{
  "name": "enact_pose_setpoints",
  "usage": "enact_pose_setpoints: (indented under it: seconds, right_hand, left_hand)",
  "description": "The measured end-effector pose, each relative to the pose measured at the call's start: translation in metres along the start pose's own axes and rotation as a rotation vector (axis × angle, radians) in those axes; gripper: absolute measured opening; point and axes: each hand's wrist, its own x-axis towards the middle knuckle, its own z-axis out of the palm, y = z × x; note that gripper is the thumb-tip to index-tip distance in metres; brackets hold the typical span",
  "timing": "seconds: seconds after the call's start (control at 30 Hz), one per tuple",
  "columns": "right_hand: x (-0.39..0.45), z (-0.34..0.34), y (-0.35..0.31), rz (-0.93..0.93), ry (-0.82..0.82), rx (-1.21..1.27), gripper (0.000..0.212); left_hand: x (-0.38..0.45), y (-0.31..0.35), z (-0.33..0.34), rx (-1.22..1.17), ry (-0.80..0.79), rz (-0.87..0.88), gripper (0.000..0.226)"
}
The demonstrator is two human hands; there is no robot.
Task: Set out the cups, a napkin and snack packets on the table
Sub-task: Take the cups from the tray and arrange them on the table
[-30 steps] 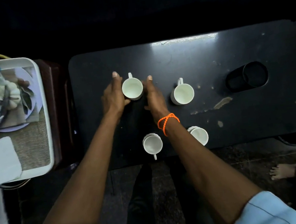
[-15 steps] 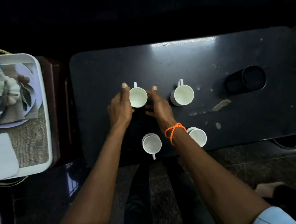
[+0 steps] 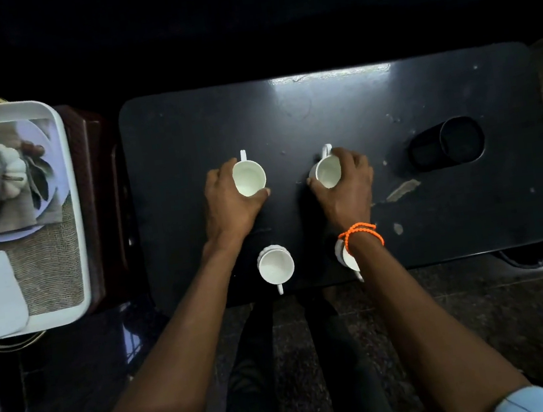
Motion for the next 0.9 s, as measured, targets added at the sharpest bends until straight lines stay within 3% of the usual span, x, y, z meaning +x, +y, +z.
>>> enact_pose_setpoints:
  seconds: [0.23, 0.33, 0.43, 0.7, 0.9]
  right_hand:
    - [-0.035, -0.021, 0.022, 0.105, 0.102, -0.092, 0.081]
    - [-0.072, -0.029, 0.042, 0.251, 0.008, -0.197, 0.086]
    - [-0.096, -0.025, 0.056, 0.271, -0.106, -0.157, 0.081]
    - [-0.108, -0.014, 0.050, 0.270, -0.131, -0.138, 0.067]
    - [-0.109, -0.011, 0.050, 0.248, -0.155, -0.168, 0.065]
  left_hand:
    - [-0.049, -0.009, 0.010, -0.038, 0.139, -0.098, 0.100]
    - [-0.088, -0.015, 0.028, 0.014, 0.025, -0.160, 0.103]
    - [-0.115, -0.018, 0.045, 0.109, -0.155, -0.189, 0.106]
    - [-0.121, -0.028, 0.054, 0.215, -0.178, -0.134, 0.077]
    - [-0.122, -0.033, 0.052, 0.195, -0.142, -0.117, 0.074]
